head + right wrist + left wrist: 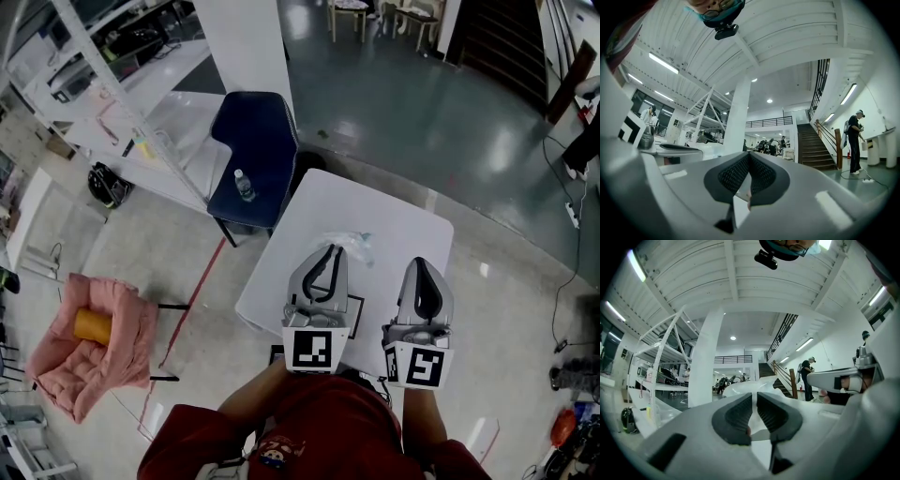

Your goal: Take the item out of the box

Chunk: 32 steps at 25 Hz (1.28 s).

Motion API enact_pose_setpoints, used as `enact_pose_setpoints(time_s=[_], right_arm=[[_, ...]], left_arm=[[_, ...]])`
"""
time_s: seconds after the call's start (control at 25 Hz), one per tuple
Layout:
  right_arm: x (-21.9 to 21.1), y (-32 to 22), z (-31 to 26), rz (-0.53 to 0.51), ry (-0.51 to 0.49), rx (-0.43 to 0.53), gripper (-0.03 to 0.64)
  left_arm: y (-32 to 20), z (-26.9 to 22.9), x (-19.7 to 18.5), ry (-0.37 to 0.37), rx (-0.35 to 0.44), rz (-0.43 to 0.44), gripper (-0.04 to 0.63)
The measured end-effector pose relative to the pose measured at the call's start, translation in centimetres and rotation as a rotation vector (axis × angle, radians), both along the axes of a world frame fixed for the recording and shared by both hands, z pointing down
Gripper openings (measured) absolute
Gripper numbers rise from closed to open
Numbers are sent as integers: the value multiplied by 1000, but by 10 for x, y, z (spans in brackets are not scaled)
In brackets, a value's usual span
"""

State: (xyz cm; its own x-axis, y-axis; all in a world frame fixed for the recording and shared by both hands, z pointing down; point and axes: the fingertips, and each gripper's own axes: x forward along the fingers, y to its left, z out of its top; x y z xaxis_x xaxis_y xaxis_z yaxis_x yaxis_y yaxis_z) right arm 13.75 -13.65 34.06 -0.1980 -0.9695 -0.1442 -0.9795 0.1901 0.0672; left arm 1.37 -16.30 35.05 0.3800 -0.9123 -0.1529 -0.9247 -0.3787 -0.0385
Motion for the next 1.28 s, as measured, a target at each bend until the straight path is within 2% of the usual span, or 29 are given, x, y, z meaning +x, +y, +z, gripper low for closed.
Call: enact_pose_setpoints(time_s=[0.16, 0.28, 0.36, 0.4, 0.48, 0.56, 0.72, 1.28], right_arm=[[0, 5, 0, -2, 11, 6, 2], [0, 8, -3, -3, 14, 29, 2], [0, 9, -6, 2, 5, 50, 2], [-1, 9, -7, 6, 1, 54, 2], [-2, 8, -6, 13, -3, 42, 1], [-2, 9, -4, 17, -5, 30, 2], [1, 14, 1, 24, -13, 25, 1], [1, 14, 1, 28, -12, 21, 1]], left_arm=[[3, -3, 2, -12, 23, 4, 37], [5, -5, 4, -56, 54, 14, 37], [6, -7, 4, -30, 62, 12, 37], [7, -9, 4, -45, 72, 16, 37], [9, -9, 6, -121, 84, 33, 37], [11, -9, 7, -104, 83, 37, 37], [17, -3, 11, -186, 86, 48, 37], [19, -5, 11, -171, 95, 47, 37]])
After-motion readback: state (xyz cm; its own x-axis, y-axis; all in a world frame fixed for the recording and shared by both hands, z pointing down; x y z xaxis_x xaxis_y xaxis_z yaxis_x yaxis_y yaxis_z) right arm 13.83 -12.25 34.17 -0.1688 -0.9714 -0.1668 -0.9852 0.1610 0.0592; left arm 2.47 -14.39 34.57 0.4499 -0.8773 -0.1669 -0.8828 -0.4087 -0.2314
